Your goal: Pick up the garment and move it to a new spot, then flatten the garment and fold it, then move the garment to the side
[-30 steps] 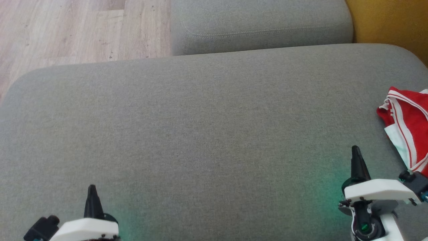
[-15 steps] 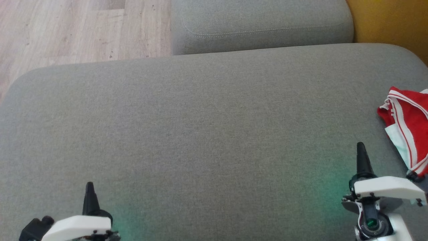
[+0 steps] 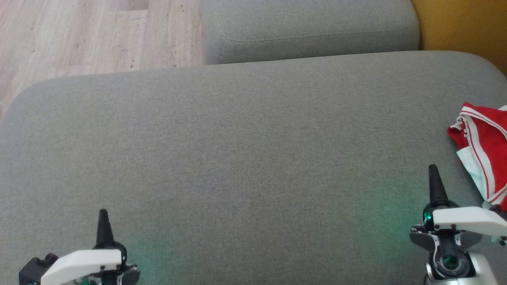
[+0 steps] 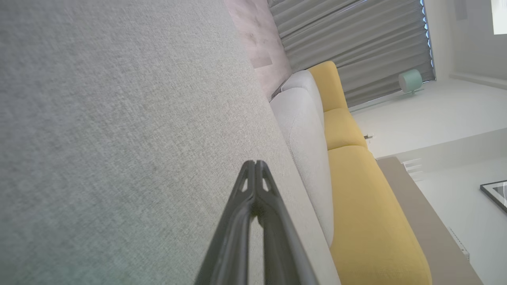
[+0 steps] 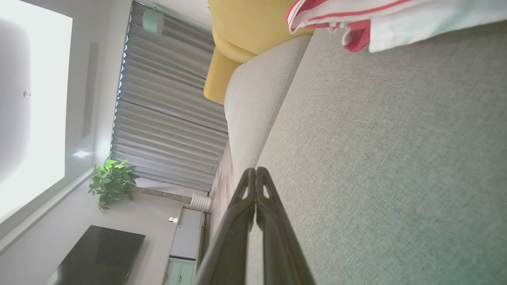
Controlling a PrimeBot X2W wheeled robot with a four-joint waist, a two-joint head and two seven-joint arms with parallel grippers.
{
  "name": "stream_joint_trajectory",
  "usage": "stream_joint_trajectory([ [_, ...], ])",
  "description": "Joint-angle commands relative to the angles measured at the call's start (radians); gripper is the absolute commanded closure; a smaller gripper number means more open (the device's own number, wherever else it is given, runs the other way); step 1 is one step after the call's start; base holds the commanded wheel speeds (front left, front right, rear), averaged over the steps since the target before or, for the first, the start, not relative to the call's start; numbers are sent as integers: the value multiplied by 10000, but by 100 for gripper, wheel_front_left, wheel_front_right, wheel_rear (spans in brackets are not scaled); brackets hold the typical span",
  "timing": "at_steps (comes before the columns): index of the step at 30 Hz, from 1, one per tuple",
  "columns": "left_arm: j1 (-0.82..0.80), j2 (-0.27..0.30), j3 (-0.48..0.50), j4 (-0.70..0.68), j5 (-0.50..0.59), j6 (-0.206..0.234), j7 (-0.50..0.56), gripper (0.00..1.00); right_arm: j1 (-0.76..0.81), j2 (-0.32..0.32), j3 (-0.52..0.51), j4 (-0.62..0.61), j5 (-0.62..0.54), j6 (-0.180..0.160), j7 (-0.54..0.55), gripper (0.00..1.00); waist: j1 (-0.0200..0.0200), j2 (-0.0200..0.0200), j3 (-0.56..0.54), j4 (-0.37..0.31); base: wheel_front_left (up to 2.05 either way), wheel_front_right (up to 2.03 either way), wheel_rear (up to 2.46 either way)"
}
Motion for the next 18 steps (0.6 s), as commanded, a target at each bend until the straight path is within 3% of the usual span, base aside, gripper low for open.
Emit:
stream_joint_trajectory([
  [1, -564, 33, 337, -390, -236, -68, 85, 100, -160, -44, 89, -447, 262, -4, 77, 100, 0, 0, 1, 1, 0, 0, 0],
  [18, -735, 38, 578, -628, -2090, -210, 587, 100, -74, -47, -148, -914, 2221, -5, 578, 100, 0, 0, 23, 21, 0, 0, 0],
])
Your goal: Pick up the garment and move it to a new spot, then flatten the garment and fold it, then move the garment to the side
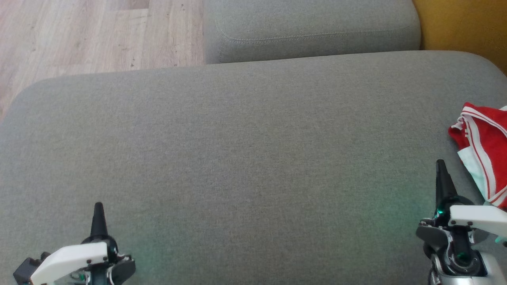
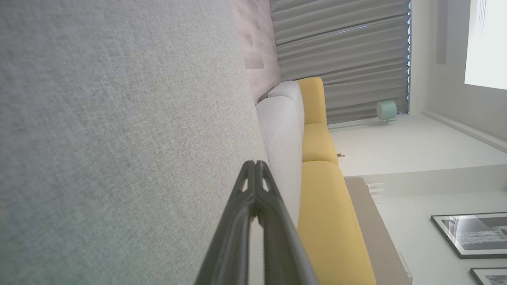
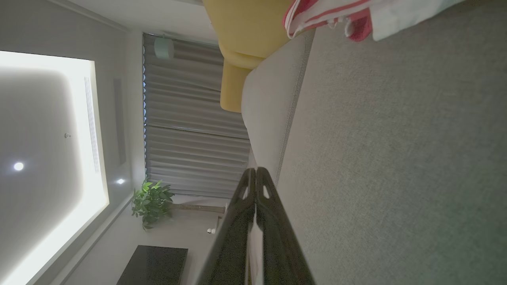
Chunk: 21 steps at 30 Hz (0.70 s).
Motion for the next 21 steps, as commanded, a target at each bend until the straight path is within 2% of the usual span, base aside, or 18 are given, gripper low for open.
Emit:
stream_joint_trajectory([
  [1, -534, 39, 324, -391, -253, -120, 101, 100, -95, -48, 129, -466, 288, -5, 93, 100, 0, 0, 1, 1, 0, 0, 0],
  [15, -675, 43, 521, -586, -1776, -237, 513, 100, -24, -51, -65, -849, 1897, -6, 505, 100, 0, 0, 19, 18, 0, 0, 0],
  [21, -678, 43, 526, -591, -1814, -240, 523, 100, -22, -51, -70, -859, 1937, -6, 514, 100, 0, 0, 20, 18, 0, 0, 0],
])
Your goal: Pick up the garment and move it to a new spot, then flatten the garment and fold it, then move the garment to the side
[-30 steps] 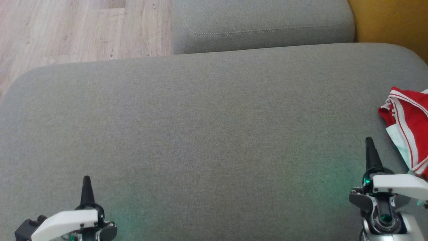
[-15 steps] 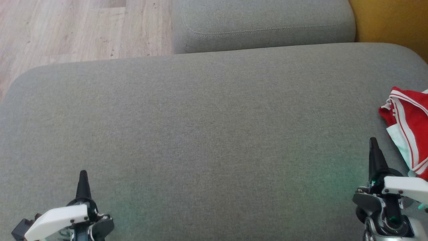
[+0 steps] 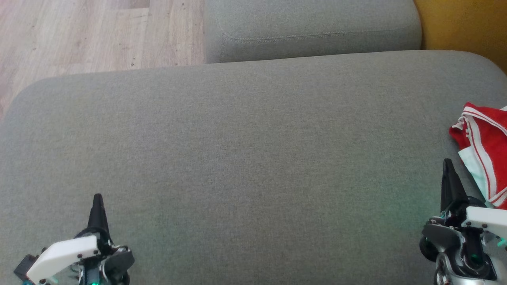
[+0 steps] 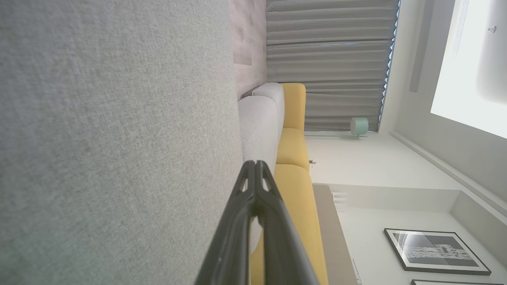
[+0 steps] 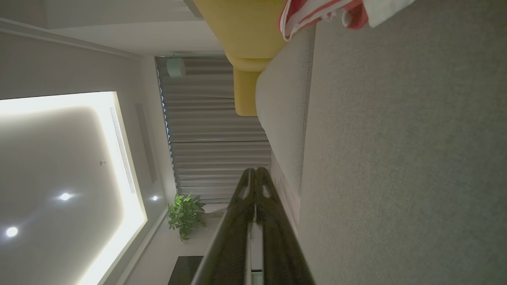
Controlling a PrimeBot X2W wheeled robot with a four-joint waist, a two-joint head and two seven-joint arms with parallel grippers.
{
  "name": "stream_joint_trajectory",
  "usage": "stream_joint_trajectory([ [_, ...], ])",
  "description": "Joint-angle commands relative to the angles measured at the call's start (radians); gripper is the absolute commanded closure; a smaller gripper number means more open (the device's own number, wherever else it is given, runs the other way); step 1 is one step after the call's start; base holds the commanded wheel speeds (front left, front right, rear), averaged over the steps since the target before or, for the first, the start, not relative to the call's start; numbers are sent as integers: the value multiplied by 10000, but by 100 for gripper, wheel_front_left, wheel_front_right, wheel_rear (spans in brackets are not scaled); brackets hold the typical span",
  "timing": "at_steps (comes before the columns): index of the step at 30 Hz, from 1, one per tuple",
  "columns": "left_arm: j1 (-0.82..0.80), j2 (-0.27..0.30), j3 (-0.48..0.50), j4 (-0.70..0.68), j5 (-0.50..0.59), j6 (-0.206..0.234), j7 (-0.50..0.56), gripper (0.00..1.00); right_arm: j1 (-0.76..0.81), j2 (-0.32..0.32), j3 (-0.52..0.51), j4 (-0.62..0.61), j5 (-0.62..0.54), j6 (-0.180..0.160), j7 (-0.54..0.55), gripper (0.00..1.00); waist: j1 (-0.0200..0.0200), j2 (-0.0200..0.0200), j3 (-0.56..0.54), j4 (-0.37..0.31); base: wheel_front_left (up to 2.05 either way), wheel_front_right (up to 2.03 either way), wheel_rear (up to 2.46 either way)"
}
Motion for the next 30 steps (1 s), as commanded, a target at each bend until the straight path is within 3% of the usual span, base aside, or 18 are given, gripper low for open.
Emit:
stream_joint_trajectory([
  [1, -476, 47, 411, -361, -54, -67, 72, 100, -208, -51, 204, -404, 68, -6, 56, 100, 0, 0, 0, 0, 0, 0, 0],
  [30, -475, 47, 411, -362, -54, -67, 72, 100, -208, -51, 205, -404, 68, -6, 55, 100, 0, 0, 0, 0, 0, 0, 0],
])
